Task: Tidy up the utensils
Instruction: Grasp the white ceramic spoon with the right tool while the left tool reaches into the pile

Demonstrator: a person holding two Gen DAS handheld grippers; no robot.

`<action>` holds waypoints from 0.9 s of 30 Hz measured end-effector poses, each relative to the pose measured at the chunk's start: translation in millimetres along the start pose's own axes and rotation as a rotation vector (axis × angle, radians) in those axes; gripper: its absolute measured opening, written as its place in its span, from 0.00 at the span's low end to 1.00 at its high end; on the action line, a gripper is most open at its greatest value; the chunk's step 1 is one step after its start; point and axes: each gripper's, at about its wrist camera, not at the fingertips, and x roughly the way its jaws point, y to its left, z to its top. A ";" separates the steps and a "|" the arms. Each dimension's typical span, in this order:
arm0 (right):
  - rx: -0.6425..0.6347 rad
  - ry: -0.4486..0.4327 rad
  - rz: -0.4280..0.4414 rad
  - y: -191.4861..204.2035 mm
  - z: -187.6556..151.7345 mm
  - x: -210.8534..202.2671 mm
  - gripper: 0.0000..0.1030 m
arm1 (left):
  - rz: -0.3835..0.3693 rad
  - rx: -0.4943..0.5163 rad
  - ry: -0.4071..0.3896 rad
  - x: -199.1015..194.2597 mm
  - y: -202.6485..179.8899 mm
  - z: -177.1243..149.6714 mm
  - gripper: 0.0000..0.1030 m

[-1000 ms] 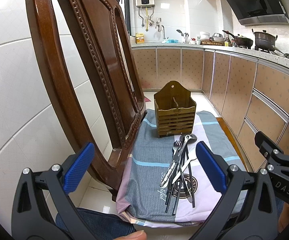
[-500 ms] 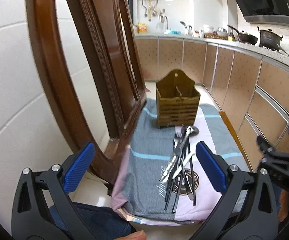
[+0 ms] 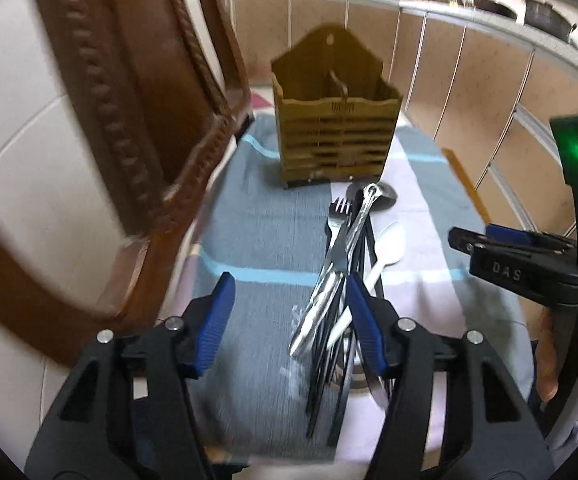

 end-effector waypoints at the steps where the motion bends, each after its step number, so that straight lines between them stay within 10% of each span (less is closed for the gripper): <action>1: -0.007 0.015 0.013 1.2 5.0 7.4 0.49 | -0.011 0.011 0.010 6.3 -2.2 3.8 0.55; 11: 0.009 0.057 0.047 -22.5 10.5 32.3 0.47 | -0.027 0.237 0.192 99.6 -52.6 47.4 0.58; 18: 0.002 0.069 0.067 -28.6 10.1 39.6 0.47 | -0.119 0.167 0.292 130.8 -44.9 57.6 0.13; 27: -0.039 0.080 0.225 -7.6 26.7 55.8 0.47 | -0.166 0.145 0.290 128.0 -38.5 61.5 0.05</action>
